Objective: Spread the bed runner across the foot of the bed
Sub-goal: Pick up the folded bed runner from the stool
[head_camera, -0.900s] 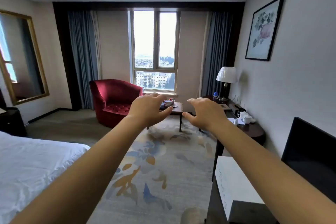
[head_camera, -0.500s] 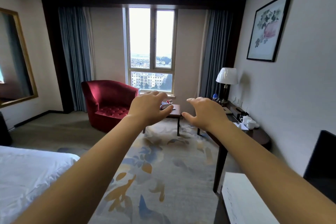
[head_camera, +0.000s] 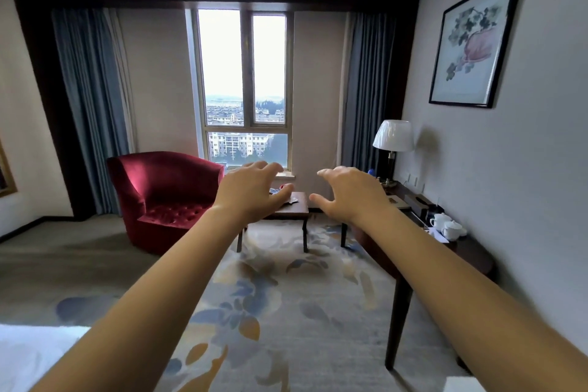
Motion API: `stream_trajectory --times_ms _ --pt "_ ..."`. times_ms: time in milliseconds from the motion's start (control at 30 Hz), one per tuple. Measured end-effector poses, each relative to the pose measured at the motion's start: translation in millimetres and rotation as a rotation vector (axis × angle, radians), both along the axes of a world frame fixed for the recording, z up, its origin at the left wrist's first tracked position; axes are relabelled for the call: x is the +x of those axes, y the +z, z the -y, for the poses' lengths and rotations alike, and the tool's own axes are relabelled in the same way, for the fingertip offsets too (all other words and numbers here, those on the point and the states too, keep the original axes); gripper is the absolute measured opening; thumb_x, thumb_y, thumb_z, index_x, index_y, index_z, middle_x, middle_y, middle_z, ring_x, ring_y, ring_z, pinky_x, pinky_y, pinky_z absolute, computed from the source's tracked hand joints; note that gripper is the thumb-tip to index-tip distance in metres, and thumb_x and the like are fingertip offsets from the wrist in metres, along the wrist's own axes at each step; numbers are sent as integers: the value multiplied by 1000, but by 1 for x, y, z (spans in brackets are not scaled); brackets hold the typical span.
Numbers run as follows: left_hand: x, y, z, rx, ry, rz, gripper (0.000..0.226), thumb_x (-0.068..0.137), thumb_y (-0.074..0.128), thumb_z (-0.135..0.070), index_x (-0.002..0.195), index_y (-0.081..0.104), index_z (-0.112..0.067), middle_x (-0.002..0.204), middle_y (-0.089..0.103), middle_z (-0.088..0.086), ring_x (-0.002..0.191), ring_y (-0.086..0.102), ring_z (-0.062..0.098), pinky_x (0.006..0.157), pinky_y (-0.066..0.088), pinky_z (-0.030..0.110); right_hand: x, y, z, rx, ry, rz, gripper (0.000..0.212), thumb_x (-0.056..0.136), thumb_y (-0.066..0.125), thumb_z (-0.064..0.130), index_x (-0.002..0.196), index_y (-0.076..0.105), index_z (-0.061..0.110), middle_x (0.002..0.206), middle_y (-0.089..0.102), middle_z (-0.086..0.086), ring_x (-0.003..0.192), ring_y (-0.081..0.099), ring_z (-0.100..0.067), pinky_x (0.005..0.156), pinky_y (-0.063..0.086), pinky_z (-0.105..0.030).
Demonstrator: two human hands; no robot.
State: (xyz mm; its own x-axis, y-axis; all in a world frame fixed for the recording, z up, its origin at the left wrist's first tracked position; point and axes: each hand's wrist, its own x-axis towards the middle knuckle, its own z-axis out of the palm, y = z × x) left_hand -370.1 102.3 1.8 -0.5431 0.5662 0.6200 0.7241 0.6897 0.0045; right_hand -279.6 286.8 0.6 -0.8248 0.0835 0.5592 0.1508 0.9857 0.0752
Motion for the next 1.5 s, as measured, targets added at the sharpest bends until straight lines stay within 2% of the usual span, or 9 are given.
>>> stream_trajectory --times_ms 200,333,567,933,1200,1500 --pt "-99 -16 -38 -30 7 28 46 89 41 -58 122 55 -28 117 62 -3 108 56 19 81 44 32 -95 -16 -38 18 -3 16 62 85 47 61 136 45 27 121 62 -1 112 57 -20 85 50 -34" --pt "-175 -22 -70 -38 28 30 50 89 40 -60 126 52 -28 121 61 -2 112 55 19 83 46 34 -166 -16 -74 36 -10 6 60 86 46 61 134 48 25 119 62 -2 110 57 -21 84 50 -34" --pt "-300 -17 -129 -61 62 35 53 88 39 -61 126 53 -28 120 61 -1 111 55 20 87 46 35 -293 -11 -132 39 -5 60 60 87 45 59 135 48 23 121 61 -3 113 55 -23 92 46 -34" --pt "-480 -15 -206 -93 61 42 52 89 39 -61 127 51 -27 119 61 -1 112 54 20 90 45 37 -479 -13 -209 53 -5 46 60 86 45 61 132 50 23 119 63 -3 110 57 -22 89 49 -35" --pt "-642 -14 -251 -98 59 16 51 90 39 -61 127 51 -28 124 60 -1 115 54 21 87 44 36 -640 -16 -257 41 -31 20 56 86 46 61 125 55 22 110 65 -2 101 60 -21 79 49 -33" --pt "-806 -22 -312 -135 52 39 52 89 40 -62 127 52 -28 124 60 -1 113 55 21 86 43 35 -799 -12 -315 30 -49 12 53 87 47 59 119 58 19 110 65 -4 103 59 -22 81 46 -33"
